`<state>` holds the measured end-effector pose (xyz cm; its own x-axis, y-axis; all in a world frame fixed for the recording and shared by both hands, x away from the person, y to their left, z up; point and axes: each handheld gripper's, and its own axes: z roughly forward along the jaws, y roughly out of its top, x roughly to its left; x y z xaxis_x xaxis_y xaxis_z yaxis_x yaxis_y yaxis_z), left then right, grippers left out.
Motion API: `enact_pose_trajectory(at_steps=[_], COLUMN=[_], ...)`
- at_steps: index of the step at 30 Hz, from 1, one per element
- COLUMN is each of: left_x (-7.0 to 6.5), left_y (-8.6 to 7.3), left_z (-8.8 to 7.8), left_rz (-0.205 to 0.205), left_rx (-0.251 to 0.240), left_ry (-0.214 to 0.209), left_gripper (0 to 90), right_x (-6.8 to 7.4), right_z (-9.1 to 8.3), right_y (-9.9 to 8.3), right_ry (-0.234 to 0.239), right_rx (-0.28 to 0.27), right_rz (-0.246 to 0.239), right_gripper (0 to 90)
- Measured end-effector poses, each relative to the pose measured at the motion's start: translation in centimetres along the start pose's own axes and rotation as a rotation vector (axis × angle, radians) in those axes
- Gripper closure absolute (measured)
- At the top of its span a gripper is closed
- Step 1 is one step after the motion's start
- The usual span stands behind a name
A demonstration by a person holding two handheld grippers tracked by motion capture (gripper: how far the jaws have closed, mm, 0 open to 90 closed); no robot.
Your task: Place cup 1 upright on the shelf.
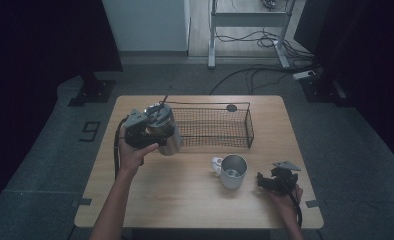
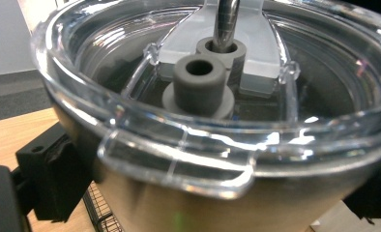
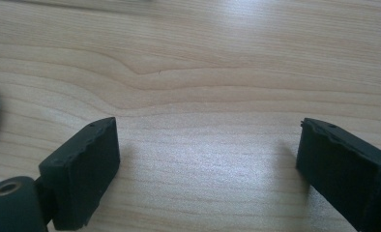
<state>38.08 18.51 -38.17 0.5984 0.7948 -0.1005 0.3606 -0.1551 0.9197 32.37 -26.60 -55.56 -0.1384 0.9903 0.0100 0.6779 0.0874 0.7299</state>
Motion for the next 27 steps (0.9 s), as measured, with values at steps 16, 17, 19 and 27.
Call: enact_pose_trajectory(at_steps=[16,17,19,27], left_x=[0.2,0.2,0.3,0.5], left_y=[0.7,0.8,0.9,1.4], left_z=[0.8,0.9,1.0,1.4], left_rz=[-0.004,-0.006,-0.008,-0.003], left_rx=[-0.003,-0.005,-0.005,0.003], left_ry=[0.0,0.002,-0.001,0.006], left_gripper=[4.1,4.1,4.1,4.1], right_x=[0.0,0.0,0.0,0.0], right_z=[0.0,0.0,0.0,0.0], right_y=[0.0,0.0,0.0,0.0], right_ry=[0.001,0.001,0.001,0.001], right_rx=[0.002,0.003,0.002,0.002], right_rz=[-0.001,-0.001,-0.001,-0.001], right_gripper=[8.1,8.1,8.1,8.1])
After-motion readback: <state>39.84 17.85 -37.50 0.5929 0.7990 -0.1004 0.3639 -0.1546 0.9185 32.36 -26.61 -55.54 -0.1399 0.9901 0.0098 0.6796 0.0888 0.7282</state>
